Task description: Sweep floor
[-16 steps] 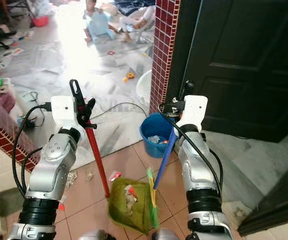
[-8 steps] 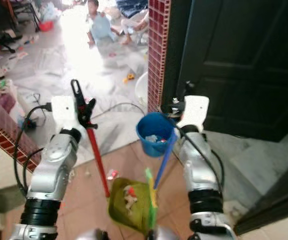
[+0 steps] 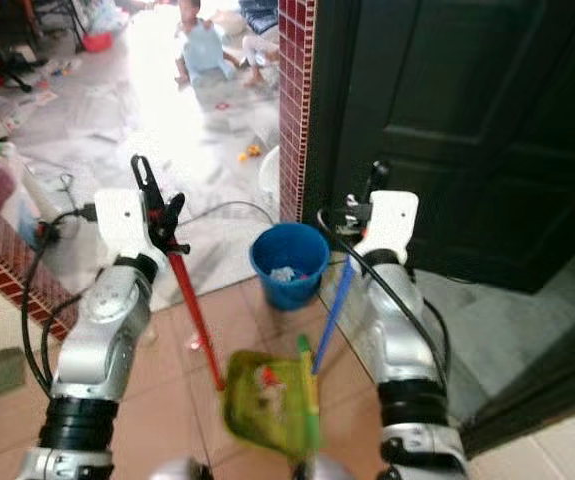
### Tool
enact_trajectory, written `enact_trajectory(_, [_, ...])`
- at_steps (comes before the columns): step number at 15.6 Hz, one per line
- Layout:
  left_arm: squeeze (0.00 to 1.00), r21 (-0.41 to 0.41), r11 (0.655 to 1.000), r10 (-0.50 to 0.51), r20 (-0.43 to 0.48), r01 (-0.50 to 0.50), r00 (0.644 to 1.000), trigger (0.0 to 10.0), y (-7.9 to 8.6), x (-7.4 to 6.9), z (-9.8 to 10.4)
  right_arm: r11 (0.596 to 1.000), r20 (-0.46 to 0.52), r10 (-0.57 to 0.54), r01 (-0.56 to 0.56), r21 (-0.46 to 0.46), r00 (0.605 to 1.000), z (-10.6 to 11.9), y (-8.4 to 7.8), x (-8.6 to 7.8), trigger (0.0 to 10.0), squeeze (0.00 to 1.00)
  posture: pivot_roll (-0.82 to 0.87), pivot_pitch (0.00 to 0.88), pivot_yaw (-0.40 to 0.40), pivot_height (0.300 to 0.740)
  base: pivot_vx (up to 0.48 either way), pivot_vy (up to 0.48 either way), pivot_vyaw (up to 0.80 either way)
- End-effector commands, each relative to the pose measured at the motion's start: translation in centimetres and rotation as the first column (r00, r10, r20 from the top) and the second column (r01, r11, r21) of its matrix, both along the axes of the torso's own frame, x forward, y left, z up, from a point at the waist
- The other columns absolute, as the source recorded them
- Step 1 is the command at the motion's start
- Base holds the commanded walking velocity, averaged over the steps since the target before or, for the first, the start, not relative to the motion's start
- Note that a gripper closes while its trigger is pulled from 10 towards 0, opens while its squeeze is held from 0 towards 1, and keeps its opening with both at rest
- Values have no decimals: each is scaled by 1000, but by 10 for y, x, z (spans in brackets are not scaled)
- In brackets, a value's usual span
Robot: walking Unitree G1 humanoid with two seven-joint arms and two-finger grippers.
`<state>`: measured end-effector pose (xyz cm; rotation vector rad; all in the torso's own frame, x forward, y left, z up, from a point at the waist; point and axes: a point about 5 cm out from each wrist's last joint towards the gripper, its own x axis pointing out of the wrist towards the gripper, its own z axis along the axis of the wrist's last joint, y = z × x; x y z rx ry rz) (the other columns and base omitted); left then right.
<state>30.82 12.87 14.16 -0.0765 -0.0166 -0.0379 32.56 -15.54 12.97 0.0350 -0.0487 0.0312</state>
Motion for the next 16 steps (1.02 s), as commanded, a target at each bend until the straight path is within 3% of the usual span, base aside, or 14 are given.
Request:
enact_trajectory(1, [0, -7, 999, 38, 85, -38, 996, 10000, 8, 3, 19, 1000, 38, 18, -18, 25, 999, 9, 6, 3, 10000, 0, -89, 0, 27, 740, 0, 0, 0])
enact_trajectory(4, [0, -19, 996, 87, 55, -86, 995, 10000, 15, 3, 12, 1000, 36, 13, -14, 27, 999, 9, 5, 3, 10000, 0, -89, 0, 26, 740, 0, 0, 0])
enact_trajectory(8, [0, 46, 983, 176, 43, -178, 983, 10000, 24, 2, 2, 999, 39, 12, -14, 41, 999, 13, 4, 4, 10000, 0, -95, 0, 27, 740, 0, 0, 0])
enact_trajectory(10, [0, 76, 970, 228, 40, -230, 973, 10000, 31, 2, -3, 995, 38, 22, -26, 95, 999, 18, 4, 6, 10000, 0, -99, 0, 28, 740, 0, 0, 0])
enact_trajectory(16, [0, 99, 962, 256, 14, -256, 966, 10000, 34, 5, -18, 969, 47, 71, -80, 235, 996, 38, 11, 16, 10000, 0, -105, 0, 24, 740, 0, 0, 0])
